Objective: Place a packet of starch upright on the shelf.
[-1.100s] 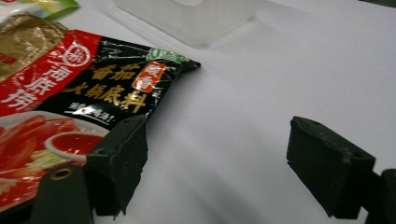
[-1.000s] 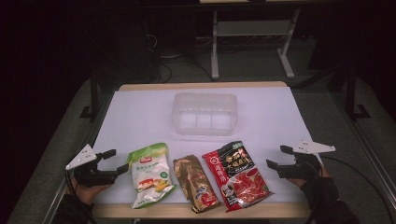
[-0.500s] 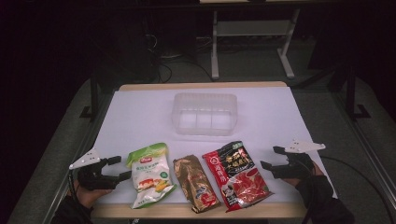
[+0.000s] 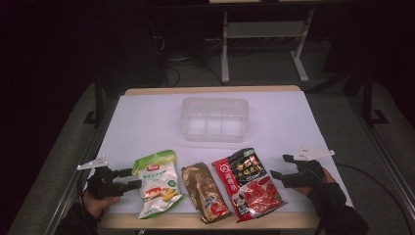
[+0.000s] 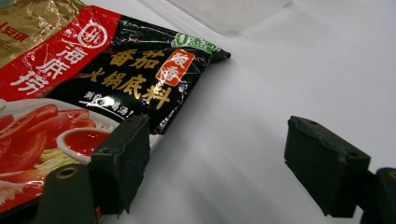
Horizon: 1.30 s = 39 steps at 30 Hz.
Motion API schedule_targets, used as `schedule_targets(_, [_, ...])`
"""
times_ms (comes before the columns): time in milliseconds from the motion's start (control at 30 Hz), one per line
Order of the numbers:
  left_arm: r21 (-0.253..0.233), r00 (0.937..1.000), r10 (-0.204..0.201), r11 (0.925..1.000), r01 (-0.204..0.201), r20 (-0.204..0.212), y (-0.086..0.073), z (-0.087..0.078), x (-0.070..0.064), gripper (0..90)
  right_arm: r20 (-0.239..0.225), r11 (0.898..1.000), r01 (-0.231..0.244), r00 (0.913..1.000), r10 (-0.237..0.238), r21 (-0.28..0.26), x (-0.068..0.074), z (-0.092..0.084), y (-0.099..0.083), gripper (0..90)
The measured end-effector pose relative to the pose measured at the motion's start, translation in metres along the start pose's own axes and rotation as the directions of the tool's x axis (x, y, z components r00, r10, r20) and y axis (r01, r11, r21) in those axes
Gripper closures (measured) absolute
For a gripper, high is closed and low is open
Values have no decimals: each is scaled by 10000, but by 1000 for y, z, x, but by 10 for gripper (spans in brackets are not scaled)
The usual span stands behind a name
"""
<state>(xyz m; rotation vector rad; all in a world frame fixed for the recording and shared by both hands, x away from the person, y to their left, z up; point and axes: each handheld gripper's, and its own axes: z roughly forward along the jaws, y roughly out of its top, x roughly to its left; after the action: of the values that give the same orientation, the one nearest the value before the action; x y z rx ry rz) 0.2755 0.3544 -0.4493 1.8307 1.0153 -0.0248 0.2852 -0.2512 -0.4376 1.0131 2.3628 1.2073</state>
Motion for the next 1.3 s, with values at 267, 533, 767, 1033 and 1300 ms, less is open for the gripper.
schedule_targets(267, [613,9999,-119,9980,119,-2,6,21,-3,117,-128,9999,93,9999,-91,134,3,3,1,226])
schedule_targets(533, [778,9993,-115,9969,142,-355,15,40,-10,93,-246,9997,164,9996,-160,156,6,5,2,227])
schedule_targets(767, [766,9973,-176,9968,231,-720,19,47,-13,298,-316,9995,209,9993,-202,217,8,7,2,228])
schedule_targets(1033, [1287,10000,-29,9917,19,77,25,61,-16,608,-378,9992,277,9989,-266,281,9,8,3,232])
schedule_targets(1300, [1118,9977,603,9917,-636,322,27,61,-20,759,-293,9990,308,9991,-299,332,9,8,2,240])
